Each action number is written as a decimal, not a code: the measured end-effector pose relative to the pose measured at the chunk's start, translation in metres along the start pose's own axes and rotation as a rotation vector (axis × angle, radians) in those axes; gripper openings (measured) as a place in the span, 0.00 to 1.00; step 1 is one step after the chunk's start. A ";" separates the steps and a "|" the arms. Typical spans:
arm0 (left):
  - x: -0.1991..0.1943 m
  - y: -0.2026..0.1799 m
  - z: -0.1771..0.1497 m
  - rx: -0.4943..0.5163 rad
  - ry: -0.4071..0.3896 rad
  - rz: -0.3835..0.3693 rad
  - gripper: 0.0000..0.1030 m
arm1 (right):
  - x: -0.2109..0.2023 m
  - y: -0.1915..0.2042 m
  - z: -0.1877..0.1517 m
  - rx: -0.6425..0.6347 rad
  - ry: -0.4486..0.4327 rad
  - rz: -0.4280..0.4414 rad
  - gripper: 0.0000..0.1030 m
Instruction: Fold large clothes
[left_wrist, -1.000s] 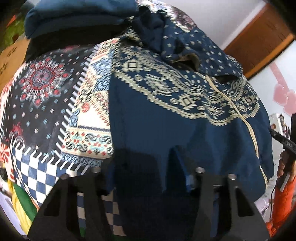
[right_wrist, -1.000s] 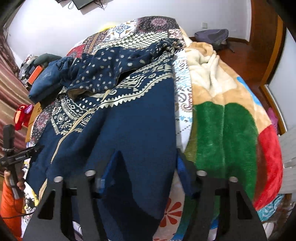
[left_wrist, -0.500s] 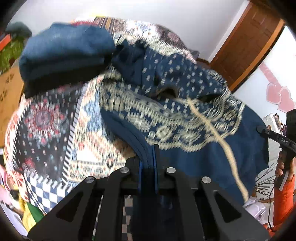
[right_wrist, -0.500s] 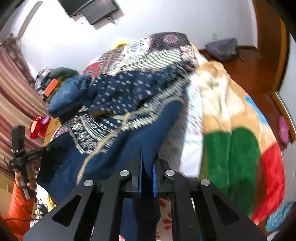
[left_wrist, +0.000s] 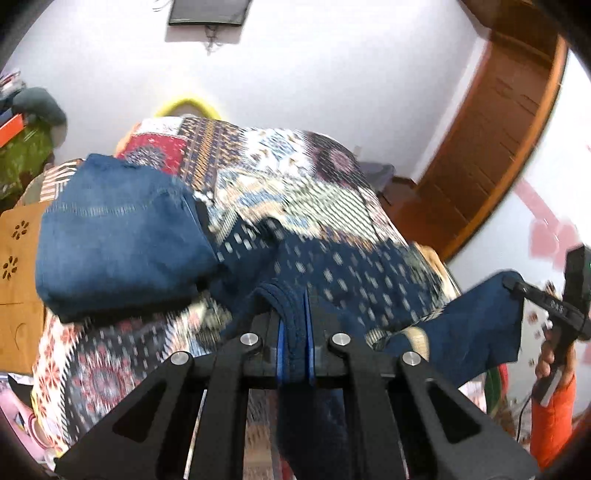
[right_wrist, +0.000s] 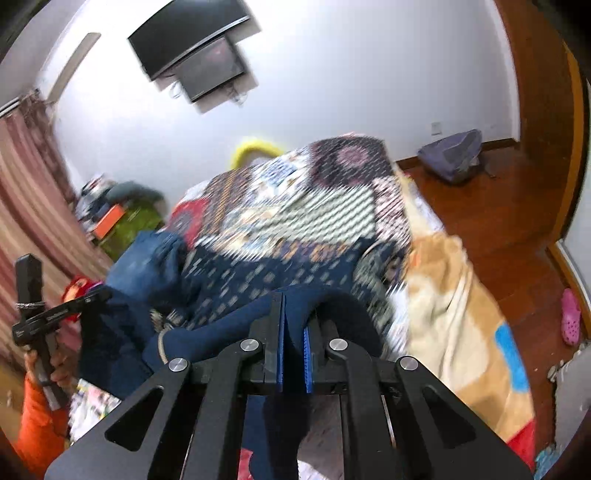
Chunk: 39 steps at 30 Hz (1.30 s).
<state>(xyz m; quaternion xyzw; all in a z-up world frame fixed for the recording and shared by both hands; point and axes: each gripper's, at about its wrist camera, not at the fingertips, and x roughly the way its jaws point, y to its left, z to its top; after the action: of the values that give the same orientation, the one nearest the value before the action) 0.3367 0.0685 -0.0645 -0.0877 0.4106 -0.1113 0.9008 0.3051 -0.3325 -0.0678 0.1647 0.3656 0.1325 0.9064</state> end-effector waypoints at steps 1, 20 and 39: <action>0.010 0.005 0.010 -0.020 -0.002 0.014 0.08 | 0.008 -0.006 0.007 0.011 -0.001 -0.015 0.07; 0.151 0.047 0.011 0.010 0.185 0.231 0.17 | 0.097 -0.071 0.000 0.119 0.239 -0.133 0.22; 0.094 0.042 -0.065 -0.026 0.268 0.093 0.57 | 0.055 -0.035 -0.052 -0.006 0.270 -0.097 0.43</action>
<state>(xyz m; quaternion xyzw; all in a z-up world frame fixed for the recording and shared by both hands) 0.3528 0.0783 -0.1848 -0.0645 0.5321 -0.0750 0.8409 0.3107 -0.3339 -0.1506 0.1246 0.4913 0.1105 0.8549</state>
